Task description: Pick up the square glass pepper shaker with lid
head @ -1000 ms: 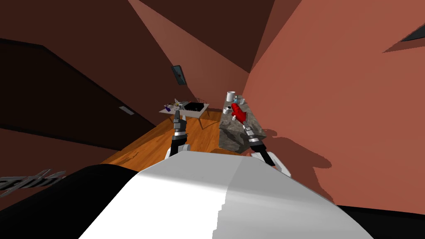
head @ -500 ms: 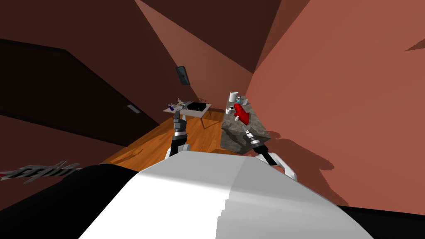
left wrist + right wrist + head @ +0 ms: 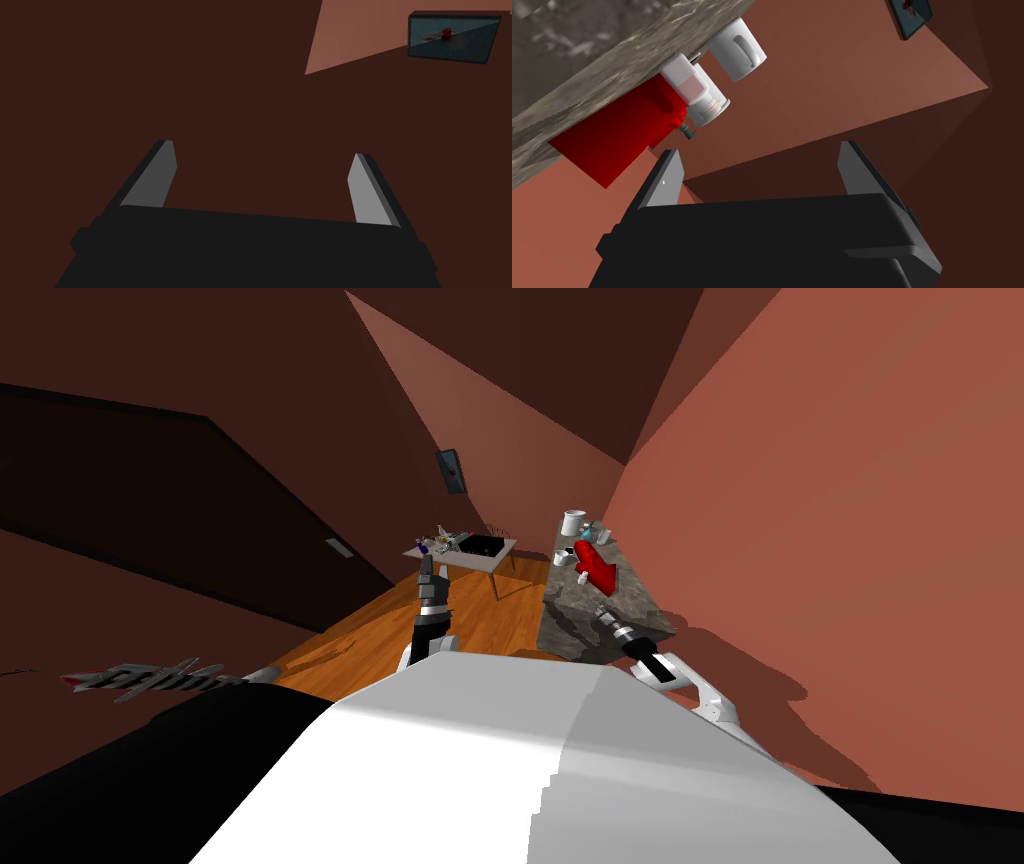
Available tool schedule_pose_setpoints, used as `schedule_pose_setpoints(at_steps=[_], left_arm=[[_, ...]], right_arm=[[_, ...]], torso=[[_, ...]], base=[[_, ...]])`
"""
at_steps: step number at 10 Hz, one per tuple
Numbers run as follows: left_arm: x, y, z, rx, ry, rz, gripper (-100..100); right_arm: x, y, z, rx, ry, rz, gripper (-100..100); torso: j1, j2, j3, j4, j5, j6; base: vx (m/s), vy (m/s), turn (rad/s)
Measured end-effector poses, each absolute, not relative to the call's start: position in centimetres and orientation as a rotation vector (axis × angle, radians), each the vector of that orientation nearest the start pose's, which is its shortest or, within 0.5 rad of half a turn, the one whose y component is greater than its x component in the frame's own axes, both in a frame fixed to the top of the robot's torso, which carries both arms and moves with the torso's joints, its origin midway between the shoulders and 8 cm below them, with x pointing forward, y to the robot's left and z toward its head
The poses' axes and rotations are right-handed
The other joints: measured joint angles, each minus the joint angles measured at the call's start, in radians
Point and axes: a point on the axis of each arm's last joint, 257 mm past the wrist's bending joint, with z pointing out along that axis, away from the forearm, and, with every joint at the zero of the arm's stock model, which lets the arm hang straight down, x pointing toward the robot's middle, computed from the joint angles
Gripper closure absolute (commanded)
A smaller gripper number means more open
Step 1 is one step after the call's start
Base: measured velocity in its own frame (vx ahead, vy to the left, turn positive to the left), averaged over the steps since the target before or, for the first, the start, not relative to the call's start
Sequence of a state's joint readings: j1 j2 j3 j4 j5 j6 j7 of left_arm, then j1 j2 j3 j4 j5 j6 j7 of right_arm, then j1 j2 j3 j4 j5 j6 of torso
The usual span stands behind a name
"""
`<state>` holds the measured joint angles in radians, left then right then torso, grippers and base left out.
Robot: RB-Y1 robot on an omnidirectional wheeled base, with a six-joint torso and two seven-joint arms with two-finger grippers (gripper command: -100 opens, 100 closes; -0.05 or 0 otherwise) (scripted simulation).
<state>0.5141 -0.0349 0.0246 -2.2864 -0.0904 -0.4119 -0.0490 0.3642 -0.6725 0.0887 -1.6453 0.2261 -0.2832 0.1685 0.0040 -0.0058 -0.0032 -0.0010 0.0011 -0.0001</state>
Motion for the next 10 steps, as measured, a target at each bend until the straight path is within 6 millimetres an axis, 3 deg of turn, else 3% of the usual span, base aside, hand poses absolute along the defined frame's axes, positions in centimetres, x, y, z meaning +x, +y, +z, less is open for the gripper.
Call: schedule_pose_setpoints(at_steps=[2, 10], left_arm=[[35.5, 28.7, 0.5, -0.682, 0.71, -1.144, 0], [35.5, 28.7, 0.5, -0.682, 0.71, -1.144, 0]], right_arm=[[42.1, -38.1, -30.1, 0.236, 1.803, 0.455, -100], [42.8, -46.3, -31.4, -0.002, 1.942, 0.102, -100]], torso=[[0.001, -0.002, -0.001, 0.0, 0.0, 0.0], [0.0, 0.0, 0.0, 0.0, 0.0, 0.001]], base=[[0.082, 0.071, 0.07], [0.084, 0.053, 0.062]])
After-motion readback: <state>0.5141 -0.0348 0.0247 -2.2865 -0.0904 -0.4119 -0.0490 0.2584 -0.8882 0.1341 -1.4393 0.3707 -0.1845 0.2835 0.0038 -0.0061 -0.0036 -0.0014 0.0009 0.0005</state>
